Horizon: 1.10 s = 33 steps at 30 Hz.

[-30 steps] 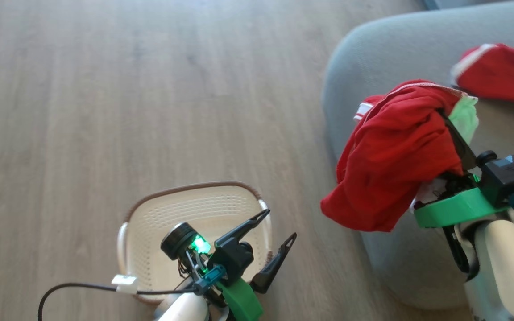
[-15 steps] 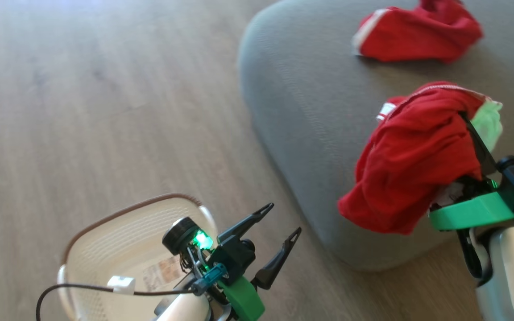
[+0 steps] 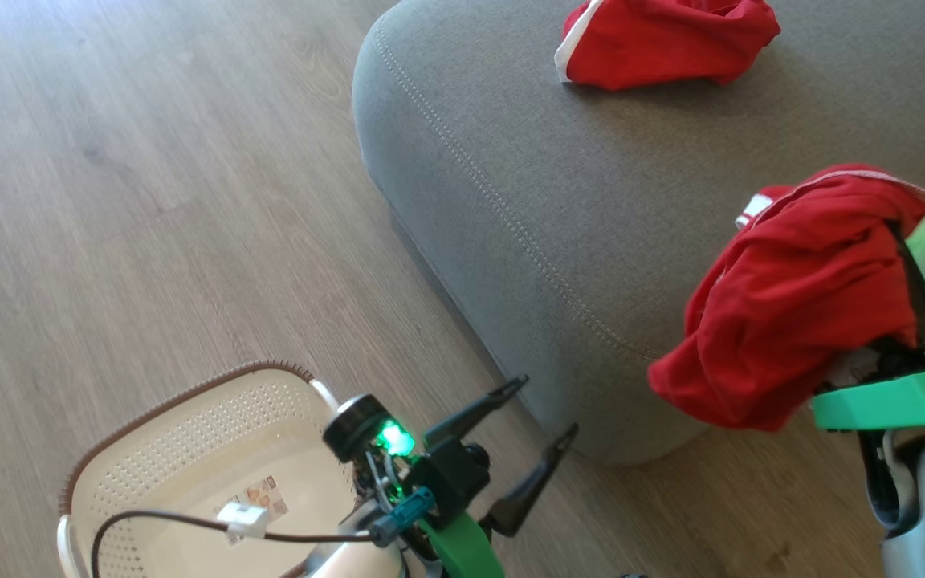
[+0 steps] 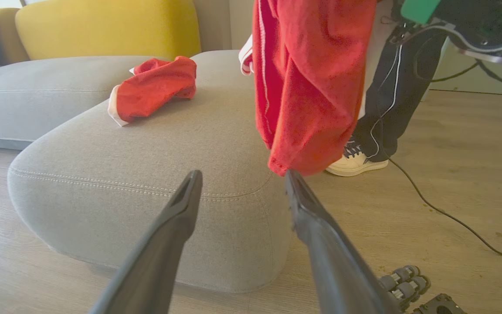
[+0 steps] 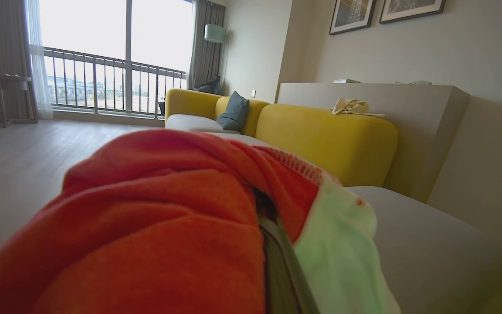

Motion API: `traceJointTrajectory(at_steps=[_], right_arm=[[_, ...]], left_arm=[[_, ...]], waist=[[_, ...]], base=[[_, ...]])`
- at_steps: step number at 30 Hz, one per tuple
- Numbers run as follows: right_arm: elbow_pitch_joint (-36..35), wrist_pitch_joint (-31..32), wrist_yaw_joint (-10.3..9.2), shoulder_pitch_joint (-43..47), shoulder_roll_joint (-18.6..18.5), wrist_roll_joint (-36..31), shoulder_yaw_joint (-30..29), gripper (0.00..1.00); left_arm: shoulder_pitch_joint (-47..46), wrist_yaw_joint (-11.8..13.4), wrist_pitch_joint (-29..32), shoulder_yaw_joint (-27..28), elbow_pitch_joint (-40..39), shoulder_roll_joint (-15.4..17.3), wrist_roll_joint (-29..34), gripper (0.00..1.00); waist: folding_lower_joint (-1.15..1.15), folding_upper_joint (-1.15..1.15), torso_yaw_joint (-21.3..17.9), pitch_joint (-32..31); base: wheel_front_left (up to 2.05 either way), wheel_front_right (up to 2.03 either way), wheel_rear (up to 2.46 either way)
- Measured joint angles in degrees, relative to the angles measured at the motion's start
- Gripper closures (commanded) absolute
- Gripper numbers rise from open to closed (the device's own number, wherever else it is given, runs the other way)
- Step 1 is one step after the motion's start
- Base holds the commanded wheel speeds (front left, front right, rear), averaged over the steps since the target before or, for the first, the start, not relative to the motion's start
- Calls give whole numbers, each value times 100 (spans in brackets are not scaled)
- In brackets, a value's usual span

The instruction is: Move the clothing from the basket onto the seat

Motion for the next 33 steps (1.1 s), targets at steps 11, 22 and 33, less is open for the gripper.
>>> traceJointTrajectory(at_steps=[11,22,33], right_arm=[[-42,0,0,60,41,-22,-51,100],[116,0,0,-425,-81,121,-159,100],[265,0,0,-2059,-522,332,-533,100]], left_arm=[[-43,-1,0,-93,24,0,-15,0],[-20,-1,0,38,-60,24,116,0],[-821,-1,0,-269,-196,573,319,0]], waist=[[0,0,25,-42],[0,0,-17,203],[1,0,87,1374]], base=[[0,0,0],[0,0,0],[0,0,0]])
